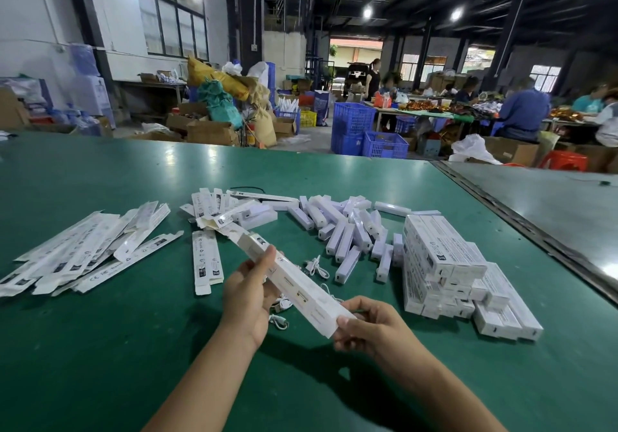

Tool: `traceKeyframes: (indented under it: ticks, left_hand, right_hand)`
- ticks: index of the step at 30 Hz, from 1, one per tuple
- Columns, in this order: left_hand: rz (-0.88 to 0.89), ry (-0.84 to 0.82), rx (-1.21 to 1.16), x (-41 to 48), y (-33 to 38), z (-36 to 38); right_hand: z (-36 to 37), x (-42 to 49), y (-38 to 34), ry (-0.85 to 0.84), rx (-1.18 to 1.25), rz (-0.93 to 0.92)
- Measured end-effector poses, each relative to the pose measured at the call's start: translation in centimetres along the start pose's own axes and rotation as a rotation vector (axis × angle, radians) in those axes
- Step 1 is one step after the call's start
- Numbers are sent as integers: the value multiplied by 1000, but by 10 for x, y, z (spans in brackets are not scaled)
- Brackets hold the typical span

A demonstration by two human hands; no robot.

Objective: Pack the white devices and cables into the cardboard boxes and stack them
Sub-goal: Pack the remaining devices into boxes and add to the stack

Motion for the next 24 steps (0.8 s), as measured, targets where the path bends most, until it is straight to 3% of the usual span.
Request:
traceKeyframes:
  ticks: [3, 7, 12, 18, 24]
  left_hand:
    - [12, 28, 35, 3, -1, -6]
    - [59, 89, 57, 7, 0, -11]
    - [92, 72, 136, 3, -4, -6]
    - [46, -123, 311, -9, -14, 9]
    - [134, -53, 345, -11, -16, 9]
  right_hand:
    - [0, -1, 0, 31, -199, -43]
    - [5, -3, -5, 101, -635, -247]
    - [10, -2, -5, 89, -582, -314]
    - [1, 0, -4, 191, -597, -287]
    - [2, 3, -1, 204, -463, -312]
Point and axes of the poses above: each hand's wrist, its own x-axis towards the middle knuckle, its own z-axis out of the palm, y = z × x, the point moved 4 cm from there along x, towards the middle knuckle, and after that the axes turned 4 degrees about x, right-handed, at the moved point
